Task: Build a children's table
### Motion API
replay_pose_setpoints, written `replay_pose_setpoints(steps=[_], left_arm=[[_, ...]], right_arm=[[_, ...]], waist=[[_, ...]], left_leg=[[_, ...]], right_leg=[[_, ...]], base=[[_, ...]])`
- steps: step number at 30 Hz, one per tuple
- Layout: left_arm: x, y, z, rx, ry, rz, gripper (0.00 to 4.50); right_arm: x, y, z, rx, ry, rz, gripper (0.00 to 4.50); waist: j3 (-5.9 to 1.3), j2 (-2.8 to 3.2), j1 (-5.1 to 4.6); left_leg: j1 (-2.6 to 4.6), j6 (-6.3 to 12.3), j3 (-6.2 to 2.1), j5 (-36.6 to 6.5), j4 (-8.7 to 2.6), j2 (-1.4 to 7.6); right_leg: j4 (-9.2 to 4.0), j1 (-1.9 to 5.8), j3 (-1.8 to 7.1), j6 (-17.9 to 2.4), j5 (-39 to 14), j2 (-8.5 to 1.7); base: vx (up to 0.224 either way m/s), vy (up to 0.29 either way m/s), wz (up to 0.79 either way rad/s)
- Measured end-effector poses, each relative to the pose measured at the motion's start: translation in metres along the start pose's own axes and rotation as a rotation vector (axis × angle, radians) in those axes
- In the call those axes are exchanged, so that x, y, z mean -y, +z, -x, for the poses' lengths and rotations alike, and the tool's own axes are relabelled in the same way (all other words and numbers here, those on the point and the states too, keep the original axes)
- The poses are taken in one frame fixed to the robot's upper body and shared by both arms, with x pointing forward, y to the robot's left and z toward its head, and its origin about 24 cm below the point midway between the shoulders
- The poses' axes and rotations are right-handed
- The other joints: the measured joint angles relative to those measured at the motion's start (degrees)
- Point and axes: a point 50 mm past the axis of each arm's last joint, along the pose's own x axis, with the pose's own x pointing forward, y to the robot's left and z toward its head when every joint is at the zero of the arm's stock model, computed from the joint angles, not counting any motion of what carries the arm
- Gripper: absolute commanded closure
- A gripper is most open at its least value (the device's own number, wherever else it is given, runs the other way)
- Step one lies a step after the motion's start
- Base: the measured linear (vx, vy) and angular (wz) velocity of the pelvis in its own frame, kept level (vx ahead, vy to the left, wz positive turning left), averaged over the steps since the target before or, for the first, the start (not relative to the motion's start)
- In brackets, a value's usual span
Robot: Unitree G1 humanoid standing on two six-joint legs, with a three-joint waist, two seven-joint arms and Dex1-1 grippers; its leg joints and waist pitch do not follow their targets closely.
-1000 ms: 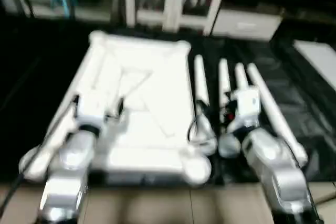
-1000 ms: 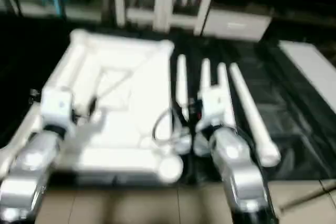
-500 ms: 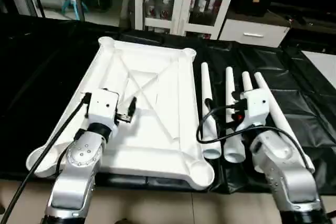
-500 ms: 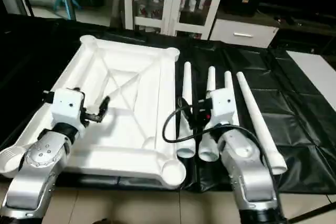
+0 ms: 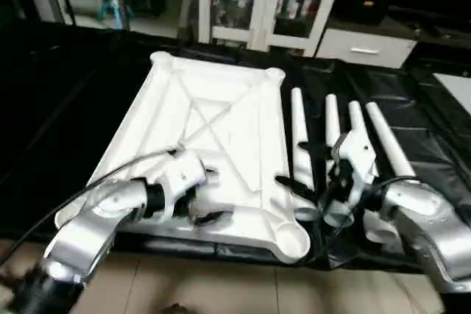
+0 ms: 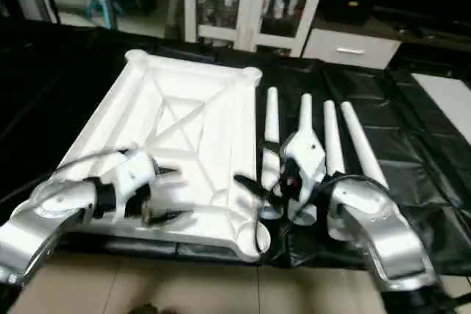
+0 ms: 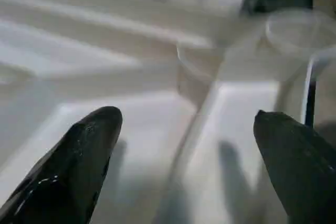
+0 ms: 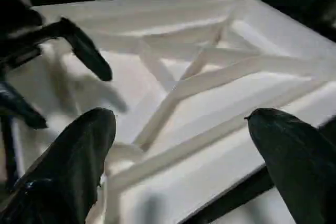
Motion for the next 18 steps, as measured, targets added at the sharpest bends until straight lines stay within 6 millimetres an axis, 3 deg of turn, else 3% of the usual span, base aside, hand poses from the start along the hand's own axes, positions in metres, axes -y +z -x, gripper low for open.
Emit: replay_pose_setpoints(steps=[7,18], left_arm=[[-0.004,0.001,-0.010,-0.046,-0.115,-0.012,0.79],[-0.017,-0.004,-0.020,-0.117,-0.130,-0.055,1.63]], right_arm=[[-0.011,0.002,0.013,-0.071,0.130,0.011,0.00],[-0.025,-0.004,0.019,-0.116,0.215,-0.074,0.00]], waist=[[0.08,0.18,-0.03],[0.08,0.49,-0.04]], left_leg=[[0.06,-0.02,0.06,0.00,-0.01,0.08],[0.14,-0.05,0.53,0.03,-0.01,0.40]], right_leg=[[0.00,0.04,-0.01,-0.01,0.00,0.00],[0.01,0.08,-0.01,-0.06,0.02,0.00]], base=[[0.000,0.000,0.00],[0.000,0.000,0.00]])
